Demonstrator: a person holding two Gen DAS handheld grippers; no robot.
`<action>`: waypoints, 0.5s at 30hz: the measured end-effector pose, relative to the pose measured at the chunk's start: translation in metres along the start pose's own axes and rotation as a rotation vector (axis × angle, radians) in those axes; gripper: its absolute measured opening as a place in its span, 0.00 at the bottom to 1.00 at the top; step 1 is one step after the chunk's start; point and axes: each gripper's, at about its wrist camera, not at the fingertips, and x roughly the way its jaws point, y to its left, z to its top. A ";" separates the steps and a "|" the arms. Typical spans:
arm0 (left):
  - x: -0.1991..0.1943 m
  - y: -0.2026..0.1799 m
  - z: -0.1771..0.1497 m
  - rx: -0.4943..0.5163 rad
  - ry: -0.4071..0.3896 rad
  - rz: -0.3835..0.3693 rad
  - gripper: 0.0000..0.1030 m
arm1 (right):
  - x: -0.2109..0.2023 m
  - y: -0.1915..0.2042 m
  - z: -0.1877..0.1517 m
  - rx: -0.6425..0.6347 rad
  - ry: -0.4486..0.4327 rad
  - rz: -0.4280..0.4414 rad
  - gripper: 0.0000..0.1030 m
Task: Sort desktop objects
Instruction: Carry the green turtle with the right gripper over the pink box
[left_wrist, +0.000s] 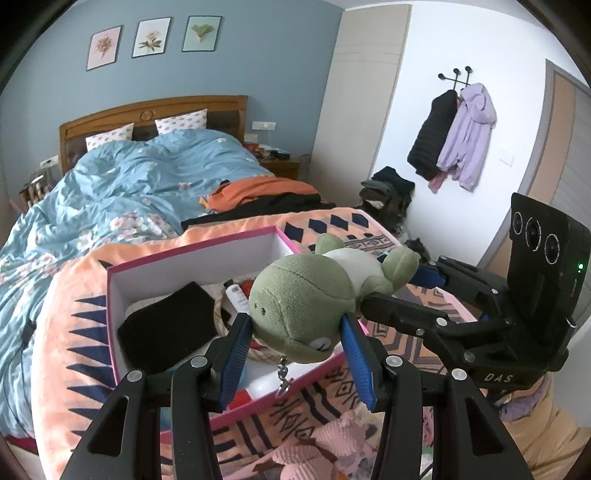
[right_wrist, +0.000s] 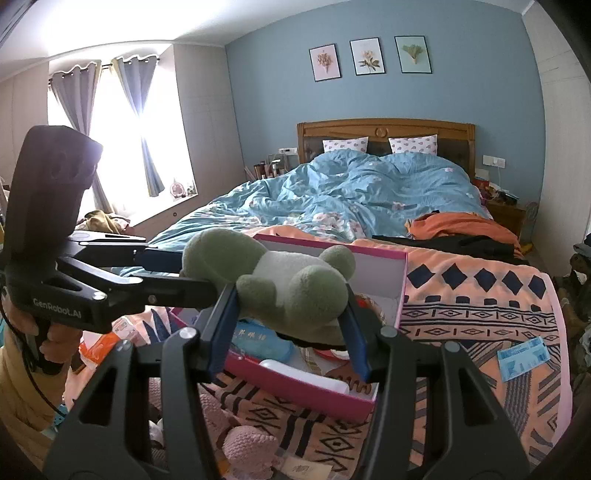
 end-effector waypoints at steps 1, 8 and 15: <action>0.002 0.002 0.001 -0.004 0.001 0.002 0.49 | 0.002 -0.001 0.001 0.001 0.004 0.002 0.53; 0.018 0.013 0.008 -0.030 0.011 0.007 0.49 | 0.020 -0.012 0.008 0.004 0.029 0.007 0.53; 0.035 0.024 0.011 -0.056 0.027 0.012 0.49 | 0.040 -0.022 0.011 0.006 0.057 0.000 0.53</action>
